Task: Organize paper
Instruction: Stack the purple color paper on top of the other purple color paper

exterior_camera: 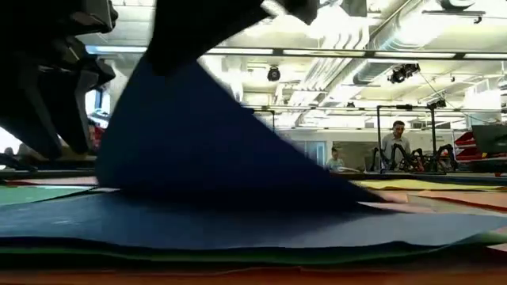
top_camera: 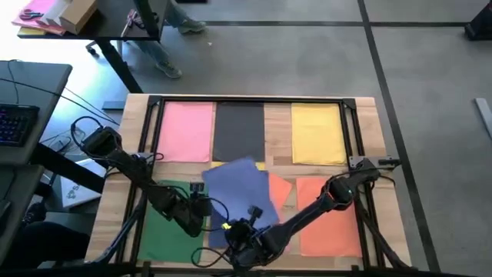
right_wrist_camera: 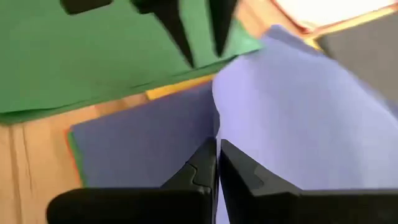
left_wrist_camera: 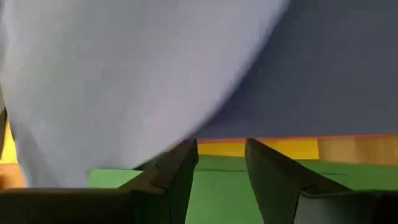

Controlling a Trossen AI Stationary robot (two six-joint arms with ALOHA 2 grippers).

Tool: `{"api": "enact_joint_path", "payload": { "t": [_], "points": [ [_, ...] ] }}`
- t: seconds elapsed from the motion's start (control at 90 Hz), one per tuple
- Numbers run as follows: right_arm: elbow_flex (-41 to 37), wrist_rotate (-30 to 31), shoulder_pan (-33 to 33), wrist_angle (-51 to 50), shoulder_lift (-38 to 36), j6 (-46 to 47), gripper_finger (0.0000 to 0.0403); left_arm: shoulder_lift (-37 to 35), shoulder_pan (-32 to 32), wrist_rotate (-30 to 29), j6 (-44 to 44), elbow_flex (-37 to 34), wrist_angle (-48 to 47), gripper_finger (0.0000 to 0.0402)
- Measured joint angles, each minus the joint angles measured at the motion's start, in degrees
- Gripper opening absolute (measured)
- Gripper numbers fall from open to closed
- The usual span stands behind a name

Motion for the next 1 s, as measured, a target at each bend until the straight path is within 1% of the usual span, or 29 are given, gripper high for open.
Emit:
{"api": "enact_joint_path", "payload": {
  "t": [0.067, 0.144, 0.178, 0.267, 0.444, 0.656, 0.733, 0.833, 1.0],
  "points": [
    [1.2, -1.4, 0.7, -2.0, 0.0, 0.0, 0.0, 0.5, 0.0, -1.7, 0.0, 0.0, 0.7, 0.013],
    [2.2, -2.9, 1.5, -1.5, 0.0, -1.5, 0.0, 1.9, 0.2, -5.4, 0.0, 0.0, 1.7, 0.013],
    [2.2, -2.9, 1.8, -0.8, 0.0, -1.6, 0.0, 2.6, 0.4, -6.0, 0.3, 0.0, 2.5, 0.013],
    [2.2, -3.4, 2.6, 0.6, 0.0, -2.4, 0.0, 4.6, 1.1, -5.9, 1.7, 0.0, 4.0, 0.013],
    [2.1, -8.9, 3.0, 4.5, 0.0, -7.3, 0.0, 7.8, 2.1, -5.8, 3.2, 0.0, 5.9, 0.013],
    [2.1, -12.0, 2.1, 12.0, 0.0, -13.3, 0.0, 7.7, 2.5, -7.1, 4.7, 0.1, 6.8, 0.013],
    [2.0, -11.7, 1.0, 13.3, 0.5, -14.7, 0.0, 7.5, 2.6, -7.6, 5.4, 0.1, 6.9, 0.013],
    [0.3, -11.1, -0.6, 14.9, 0.8, -16.0, 0.0, 7.4, 2.6, -7.2, 6.1, 0.3, 5.6, 0.013],
    [-4.5, -11.7, -3.0, 19.5, 0.9, -16.9, 0.0, 7.1, 2.4, -7.3, 6.1, 3.1, -3.7, 0.013]
  ]
}}
